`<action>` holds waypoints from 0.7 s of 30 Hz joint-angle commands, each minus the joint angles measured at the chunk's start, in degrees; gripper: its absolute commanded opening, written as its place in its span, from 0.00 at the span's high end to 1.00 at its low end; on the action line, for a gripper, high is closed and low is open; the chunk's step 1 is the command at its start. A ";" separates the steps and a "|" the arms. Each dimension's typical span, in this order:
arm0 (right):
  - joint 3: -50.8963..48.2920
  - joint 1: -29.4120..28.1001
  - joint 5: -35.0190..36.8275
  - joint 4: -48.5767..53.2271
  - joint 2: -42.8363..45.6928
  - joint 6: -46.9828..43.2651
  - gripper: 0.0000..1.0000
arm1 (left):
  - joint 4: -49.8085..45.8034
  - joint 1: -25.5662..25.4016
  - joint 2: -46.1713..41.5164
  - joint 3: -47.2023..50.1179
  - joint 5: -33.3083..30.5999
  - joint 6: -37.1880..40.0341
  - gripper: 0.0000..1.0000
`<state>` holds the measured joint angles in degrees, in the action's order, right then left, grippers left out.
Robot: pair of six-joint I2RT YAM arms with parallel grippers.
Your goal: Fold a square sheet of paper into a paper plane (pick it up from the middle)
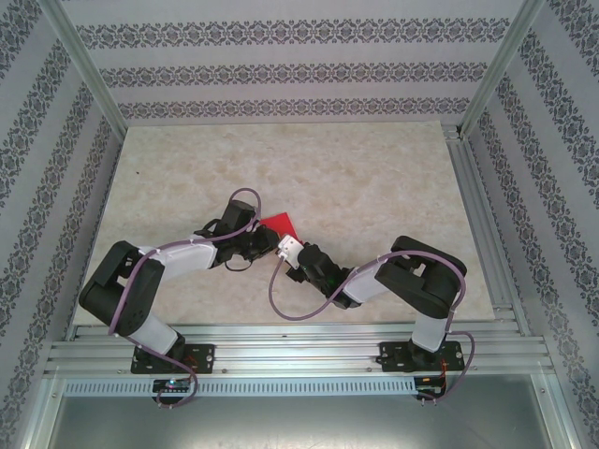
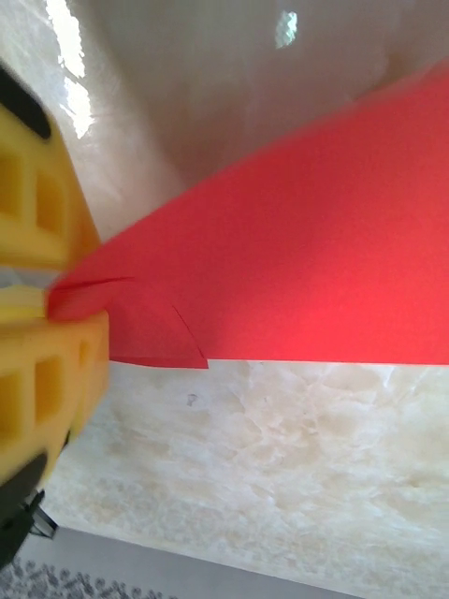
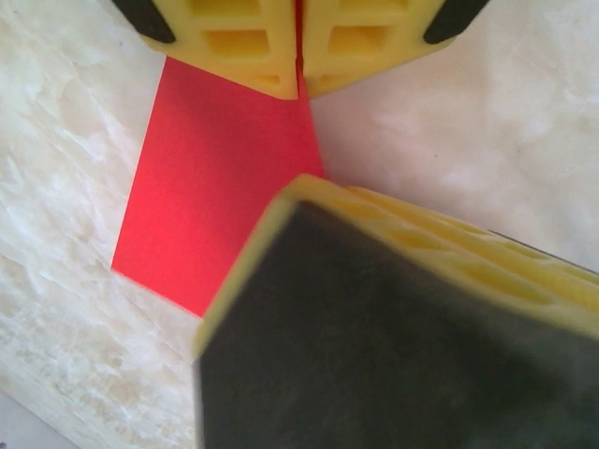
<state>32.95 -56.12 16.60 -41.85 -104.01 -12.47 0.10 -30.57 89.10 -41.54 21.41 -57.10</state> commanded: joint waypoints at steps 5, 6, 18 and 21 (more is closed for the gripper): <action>-2.43 3.51 -9.65 -4.18 2.33 10.78 0.98 | -3.57 -0.11 -5.24 -1.22 -5.34 1.34 0.54; -3.00 4.31 -11.35 -4.91 2.77 12.86 0.99 | -3.65 0.13 -5.83 -1.03 -5.94 1.37 0.50; -3.80 10.88 -25.76 -7.46 3.78 33.09 1.00 | -2.12 1.12 -10.21 2.44 -9.21 4.32 0.28; -3.01 11.46 -26.78 -7.38 2.66 36.84 1.00 | -0.25 1.08 -10.26 3.33 -8.10 5.13 0.29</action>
<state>29.02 -45.21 -6.33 -46.98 -100.82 17.67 -2.61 -30.02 79.77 -39.48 13.34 -54.24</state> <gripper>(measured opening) 0.045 0.715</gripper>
